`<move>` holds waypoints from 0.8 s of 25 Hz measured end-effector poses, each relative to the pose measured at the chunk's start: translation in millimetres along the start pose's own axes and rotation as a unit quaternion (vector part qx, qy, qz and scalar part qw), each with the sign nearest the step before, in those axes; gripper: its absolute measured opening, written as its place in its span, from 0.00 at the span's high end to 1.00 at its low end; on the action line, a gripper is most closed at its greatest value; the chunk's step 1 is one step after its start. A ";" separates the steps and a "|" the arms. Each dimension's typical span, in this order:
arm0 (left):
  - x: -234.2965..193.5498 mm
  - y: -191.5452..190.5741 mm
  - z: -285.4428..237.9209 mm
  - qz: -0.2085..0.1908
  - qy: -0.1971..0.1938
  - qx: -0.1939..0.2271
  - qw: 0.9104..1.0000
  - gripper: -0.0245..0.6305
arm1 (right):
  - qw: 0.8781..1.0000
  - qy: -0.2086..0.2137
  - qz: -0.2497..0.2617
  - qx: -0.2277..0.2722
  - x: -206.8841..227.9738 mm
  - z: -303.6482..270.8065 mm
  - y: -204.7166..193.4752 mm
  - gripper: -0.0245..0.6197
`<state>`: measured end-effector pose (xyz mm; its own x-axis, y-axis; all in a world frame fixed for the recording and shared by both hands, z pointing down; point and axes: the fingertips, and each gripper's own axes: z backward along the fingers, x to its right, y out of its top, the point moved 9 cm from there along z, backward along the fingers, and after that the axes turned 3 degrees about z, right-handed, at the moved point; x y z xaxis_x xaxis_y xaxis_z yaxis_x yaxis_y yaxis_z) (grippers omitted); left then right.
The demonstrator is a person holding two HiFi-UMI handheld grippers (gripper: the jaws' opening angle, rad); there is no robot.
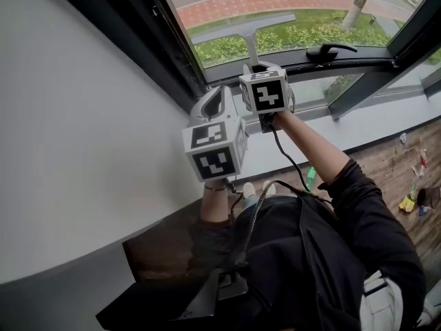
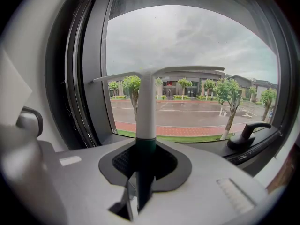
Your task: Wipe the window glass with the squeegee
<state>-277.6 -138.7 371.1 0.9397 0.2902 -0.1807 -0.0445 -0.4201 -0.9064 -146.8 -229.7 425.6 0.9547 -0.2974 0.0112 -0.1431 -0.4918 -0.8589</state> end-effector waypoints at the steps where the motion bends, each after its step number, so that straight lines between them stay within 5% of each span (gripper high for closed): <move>1: -0.2 -1.4 -0.1 0.001 0.000 -0.002 1.000 0.96 | 1.000 0.001 -0.001 -0.003 -0.7 -0.7 -2.5 0.88; 20: -6.6 -21.1 -2.2 0.008 0.009 -0.025 1.000 0.96 | 0.999 0.007 -0.008 -0.048 -1.6 -14.7 -40.6 0.88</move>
<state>-282.1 -133.7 392.3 0.9448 0.2689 -0.1872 -0.0421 -0.4668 -0.8834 -146.4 -221.3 468.0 0.9536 -0.2994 0.0326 -0.1521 -0.5724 -0.8057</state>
